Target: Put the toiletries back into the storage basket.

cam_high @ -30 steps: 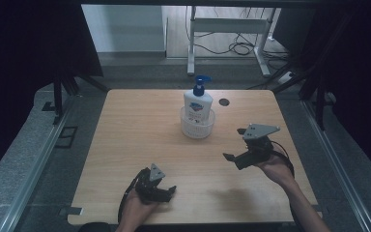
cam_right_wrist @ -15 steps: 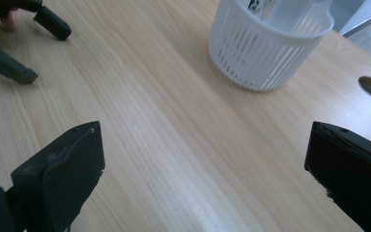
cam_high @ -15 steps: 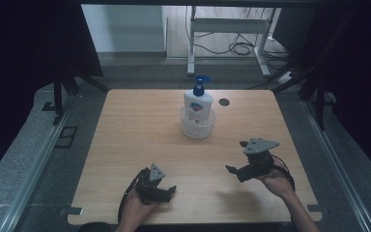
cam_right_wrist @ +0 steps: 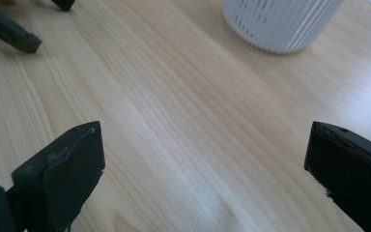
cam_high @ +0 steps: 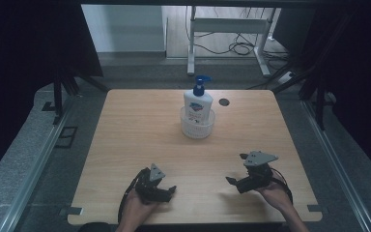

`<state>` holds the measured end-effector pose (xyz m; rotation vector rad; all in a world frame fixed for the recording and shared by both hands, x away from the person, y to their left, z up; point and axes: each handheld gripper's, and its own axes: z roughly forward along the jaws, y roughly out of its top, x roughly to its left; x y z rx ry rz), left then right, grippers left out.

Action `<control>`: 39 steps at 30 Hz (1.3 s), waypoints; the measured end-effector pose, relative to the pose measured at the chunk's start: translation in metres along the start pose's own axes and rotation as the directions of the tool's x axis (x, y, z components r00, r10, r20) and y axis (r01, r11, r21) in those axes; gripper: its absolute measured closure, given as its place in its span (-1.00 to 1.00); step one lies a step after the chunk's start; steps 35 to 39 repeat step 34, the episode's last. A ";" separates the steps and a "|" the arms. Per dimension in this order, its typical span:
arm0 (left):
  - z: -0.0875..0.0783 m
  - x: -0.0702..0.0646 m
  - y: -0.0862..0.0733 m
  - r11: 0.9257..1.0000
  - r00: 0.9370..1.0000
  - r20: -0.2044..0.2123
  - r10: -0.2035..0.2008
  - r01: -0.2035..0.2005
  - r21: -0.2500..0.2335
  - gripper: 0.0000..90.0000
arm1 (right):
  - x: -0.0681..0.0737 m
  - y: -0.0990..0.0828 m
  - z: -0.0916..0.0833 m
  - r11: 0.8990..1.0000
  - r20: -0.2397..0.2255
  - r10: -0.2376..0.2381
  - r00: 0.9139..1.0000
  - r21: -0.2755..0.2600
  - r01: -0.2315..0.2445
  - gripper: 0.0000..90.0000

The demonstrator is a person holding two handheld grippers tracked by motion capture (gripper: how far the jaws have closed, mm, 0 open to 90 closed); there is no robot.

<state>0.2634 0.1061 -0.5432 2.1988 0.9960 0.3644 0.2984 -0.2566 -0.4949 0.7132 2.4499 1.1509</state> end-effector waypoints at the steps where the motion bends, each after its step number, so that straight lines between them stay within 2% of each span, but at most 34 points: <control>1: 0.000 0.000 0.000 1.000 1.000 0.000 -0.001 0.001 0.000 -0.72 | 0.001 -0.002 0.001 1.000 0.000 0.002 1.000 0.004 -0.002 -0.99; 19: 0.000 0.000 0.000 1.000 1.000 -0.001 -0.004 0.004 0.000 -0.72 | 0.008 -0.035 0.018 0.996 -0.027 0.069 0.997 0.064 -0.067 -1.00; 23: 0.000 0.000 0.000 1.000 1.000 -0.001 -0.004 0.004 0.000 -0.72 | 0.010 -0.040 0.023 0.993 -0.037 0.072 0.997 0.092 -0.068 -1.00; 24: 0.000 0.000 0.000 1.000 1.000 -0.001 -0.004 0.004 -0.001 -0.72 | 0.009 -0.041 0.025 0.988 -0.048 0.073 0.996 0.138 -0.066 -1.00; 39: 0.001 -0.001 0.001 1.000 1.000 -0.001 -0.003 0.003 0.000 -0.73 | 0.009 -0.041 0.025 0.988 -0.046 0.077 0.996 0.138 -0.070 -1.00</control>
